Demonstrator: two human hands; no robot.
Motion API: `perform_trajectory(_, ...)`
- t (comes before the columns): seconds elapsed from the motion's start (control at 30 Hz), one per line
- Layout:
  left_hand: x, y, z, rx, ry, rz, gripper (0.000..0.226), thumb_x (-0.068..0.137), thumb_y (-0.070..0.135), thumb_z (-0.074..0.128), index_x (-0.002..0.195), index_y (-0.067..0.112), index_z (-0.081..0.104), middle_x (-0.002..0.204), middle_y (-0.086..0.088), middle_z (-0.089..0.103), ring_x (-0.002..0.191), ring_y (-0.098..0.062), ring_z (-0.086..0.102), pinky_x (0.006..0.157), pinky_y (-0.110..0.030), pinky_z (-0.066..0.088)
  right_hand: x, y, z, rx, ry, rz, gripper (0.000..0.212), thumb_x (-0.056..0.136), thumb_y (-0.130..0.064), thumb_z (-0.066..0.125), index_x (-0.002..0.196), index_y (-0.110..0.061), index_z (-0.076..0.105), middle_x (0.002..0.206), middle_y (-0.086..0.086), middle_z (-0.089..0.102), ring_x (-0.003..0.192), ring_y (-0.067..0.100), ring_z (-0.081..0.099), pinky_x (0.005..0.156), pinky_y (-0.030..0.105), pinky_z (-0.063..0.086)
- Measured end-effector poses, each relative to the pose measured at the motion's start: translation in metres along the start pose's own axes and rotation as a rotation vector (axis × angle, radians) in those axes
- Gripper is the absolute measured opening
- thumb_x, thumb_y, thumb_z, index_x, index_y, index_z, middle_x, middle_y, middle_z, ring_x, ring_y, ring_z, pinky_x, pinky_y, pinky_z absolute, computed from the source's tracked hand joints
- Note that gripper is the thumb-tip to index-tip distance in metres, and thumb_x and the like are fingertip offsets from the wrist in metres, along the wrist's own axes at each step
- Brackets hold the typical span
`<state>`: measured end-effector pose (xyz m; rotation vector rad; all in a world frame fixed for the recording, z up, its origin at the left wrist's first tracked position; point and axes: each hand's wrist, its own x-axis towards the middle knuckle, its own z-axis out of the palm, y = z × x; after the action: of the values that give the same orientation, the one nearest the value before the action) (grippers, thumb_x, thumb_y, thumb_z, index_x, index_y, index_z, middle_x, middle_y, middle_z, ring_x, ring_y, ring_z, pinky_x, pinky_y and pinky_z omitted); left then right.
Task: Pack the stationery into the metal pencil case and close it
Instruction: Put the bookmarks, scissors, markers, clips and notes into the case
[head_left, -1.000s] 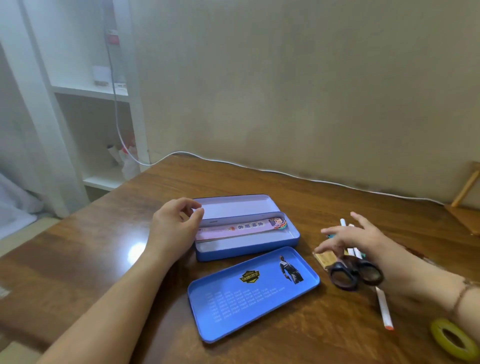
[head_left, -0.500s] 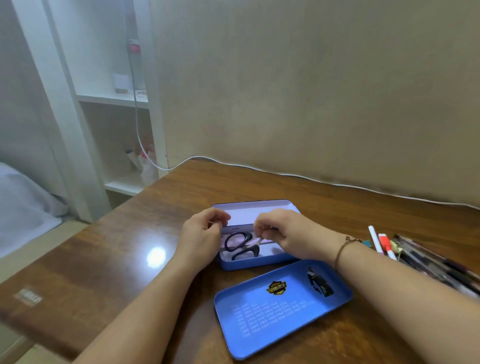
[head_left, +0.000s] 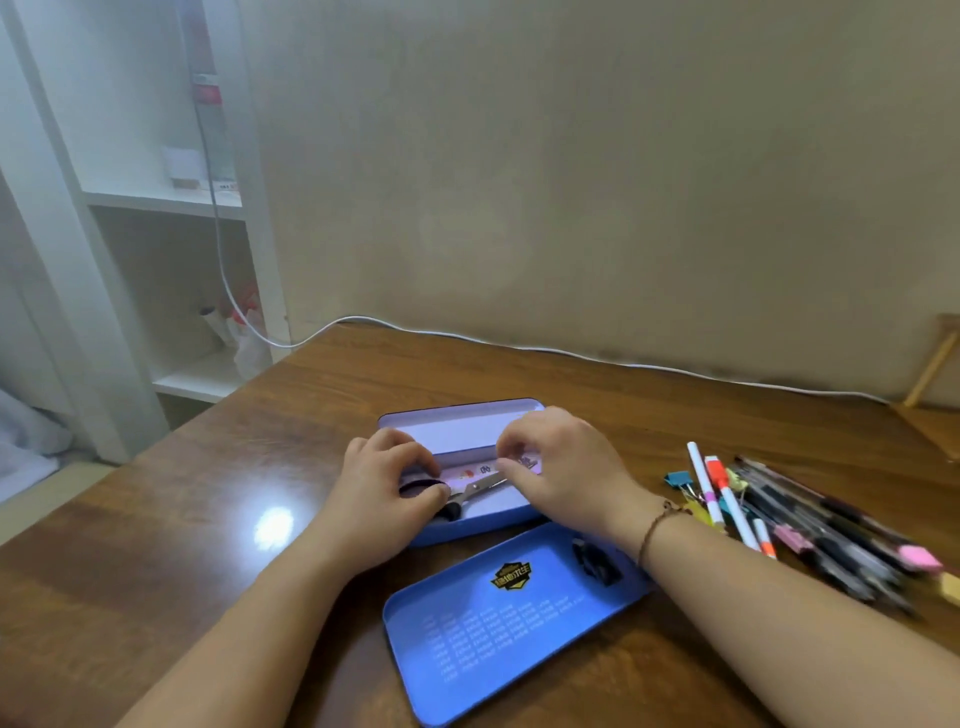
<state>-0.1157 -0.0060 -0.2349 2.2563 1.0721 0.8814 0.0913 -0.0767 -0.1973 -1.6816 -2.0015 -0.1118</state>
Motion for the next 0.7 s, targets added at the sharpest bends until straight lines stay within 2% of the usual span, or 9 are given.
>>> perform_trajectory(0.07,-0.002,0.000,-0.002,0.061,-0.074,0.011,0.054,0.060,0.072,0.050,0.100,0.039,0.064,0.112,0.018,0.051,0.111,-0.014,0.035,0.095,-0.023,0.031,-0.011,0.020,-0.027,-0.026,0.032,0.120,0.006,0.088,-0.028,0.060,0.084,-0.030,0.064,0.083,-0.012,0.064,0.077,0.006,0.053,0.065,0.028,0.044)
perform_trajectory(0.13,-0.004,0.001,-0.003,0.177,-0.151,0.045,0.077,0.055,0.082,0.051,0.118,0.039,0.057,0.121,0.020,0.045,0.116,-0.013,0.029,0.100,-0.027,0.032,-0.021,0.051,-0.055,-0.146,0.001,0.279,0.011,0.089,-0.024,0.059,0.091,-0.031,0.067,0.092,-0.010,0.067,0.086,0.010,0.059,0.070,0.030,0.047)
perform_trajectory(0.2,-0.004,0.001,-0.003,0.241,-0.170,0.072,0.081,0.050,0.084,0.055,0.118,0.040,0.055,0.123,0.020,0.043,0.117,-0.014,0.028,0.104,-0.030,0.034,-0.032,0.080,-0.074,-0.340,-0.163,0.432,0.019,0.091,-0.027,0.059,0.106,-0.034,0.067,0.109,-0.009,0.065,0.105,0.014,0.057,0.082,0.032,0.049)
perform_trajectory(0.27,-0.003,0.000,-0.004,0.222,-0.166,0.089,0.070,0.049,0.081,0.057,0.107,0.041,0.056,0.121,0.019,0.044,0.115,-0.014,0.028,0.103,-0.030,0.036,-0.043,0.099,-0.081,-0.405,-0.334,0.516,0.027,0.090,-0.035,0.060,0.117,-0.037,0.063,0.121,-0.010,0.058,0.110,0.012,0.052,0.086,0.031,0.050)
perform_trajectory(0.37,-0.003,-0.003,-0.005,0.201,-0.176,0.112,0.062,0.051,0.080,0.058,0.102,0.045,0.055,0.120,0.021,0.044,0.114,-0.013,0.028,0.100,-0.026,0.034,-0.054,0.110,-0.085,-0.406,-0.422,0.476,0.030,0.089,-0.042,0.060,0.118,-0.036,0.063,0.124,-0.015,0.056,0.111,0.008,0.043,0.092,0.034,0.049)
perform_trajectory(0.5,-0.002,-0.004,-0.006,0.187,-0.170,0.144,0.063,0.051,0.079,0.060,0.103,0.043,0.058,0.121,0.021,0.046,0.114,-0.012,0.030,0.097,-0.024,0.032,-0.068,0.115,-0.090,-0.325,-0.389,0.452,0.028,0.090,-0.041,0.060,0.117,-0.039,0.061,0.122,-0.019,0.056,0.110,0.003,0.040,0.094,0.031,0.046)
perform_trajectory(0.6,-0.001,-0.003,-0.008,0.185,-0.174,0.165,0.072,0.051,0.078,0.061,0.112,0.040,0.059,0.123,0.024,0.047,0.116,-0.010,0.030,0.097,-0.021,0.030,-0.078,0.113,-0.096,-0.265,-0.336,0.377,0.030,0.092,-0.040,0.057,0.121,-0.042,0.057,0.120,-0.022,0.057,0.116,0.001,0.039,0.097,0.031,0.044)
perform_trajectory(0.7,-0.002,-0.001,-0.007,0.167,-0.171,0.175,0.085,0.051,0.076,0.064,0.126,0.038,0.055,0.126,0.027,0.047,0.122,-0.007,0.029,0.100,-0.019,0.029,-0.086,0.104,-0.104,-0.328,-0.359,0.208,0.027,0.090,-0.046,0.057,0.117,-0.048,0.058,0.125,-0.029,0.044,0.125,0.000,0.027,0.104,0.031,0.034)
